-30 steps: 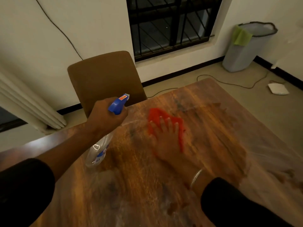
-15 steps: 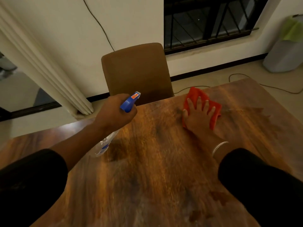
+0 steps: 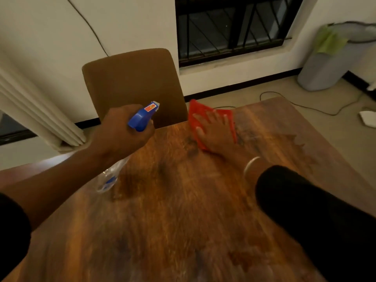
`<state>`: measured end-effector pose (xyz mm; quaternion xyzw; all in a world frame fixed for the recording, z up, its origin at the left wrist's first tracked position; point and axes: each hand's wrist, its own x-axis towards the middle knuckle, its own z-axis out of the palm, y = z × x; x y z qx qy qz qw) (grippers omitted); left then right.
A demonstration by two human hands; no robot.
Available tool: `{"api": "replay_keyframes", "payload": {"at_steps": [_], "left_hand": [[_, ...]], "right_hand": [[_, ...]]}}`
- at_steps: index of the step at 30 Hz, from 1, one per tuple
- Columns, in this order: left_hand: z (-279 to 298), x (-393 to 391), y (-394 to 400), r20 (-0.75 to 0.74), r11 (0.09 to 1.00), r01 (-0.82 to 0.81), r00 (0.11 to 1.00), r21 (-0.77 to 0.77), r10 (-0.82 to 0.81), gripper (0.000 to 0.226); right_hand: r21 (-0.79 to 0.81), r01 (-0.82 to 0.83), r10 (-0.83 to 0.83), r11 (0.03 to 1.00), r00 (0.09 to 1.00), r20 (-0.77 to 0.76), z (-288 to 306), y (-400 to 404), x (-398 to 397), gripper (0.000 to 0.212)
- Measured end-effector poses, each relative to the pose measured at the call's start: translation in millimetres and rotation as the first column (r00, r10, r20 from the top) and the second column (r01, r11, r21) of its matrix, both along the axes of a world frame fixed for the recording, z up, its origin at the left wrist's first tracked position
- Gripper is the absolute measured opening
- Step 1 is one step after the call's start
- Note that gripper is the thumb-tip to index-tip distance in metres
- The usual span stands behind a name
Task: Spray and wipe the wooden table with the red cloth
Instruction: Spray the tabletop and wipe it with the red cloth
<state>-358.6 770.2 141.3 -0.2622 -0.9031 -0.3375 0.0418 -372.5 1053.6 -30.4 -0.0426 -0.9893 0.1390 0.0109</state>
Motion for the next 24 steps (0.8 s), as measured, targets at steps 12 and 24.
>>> {"api": "replay_keyframes", "payload": {"at_steps": [12,24], "left_hand": [[-8.1,-2.3,155.9,0.032,0.977,0.214,0.976,0.013,-0.214,0.013],[-16.2,9.2,196.3,-0.080,0.965,0.255,0.962,-0.065,-0.260,0.026]], "right_hand": [[0.057,0.060,-0.060,0.997,0.998,0.005,-3.1,96.6,15.3,0.061],[-0.053,0.434,-0.430,0.899,0.900,0.068,-0.1,276.7,40.5,0.067]]}}
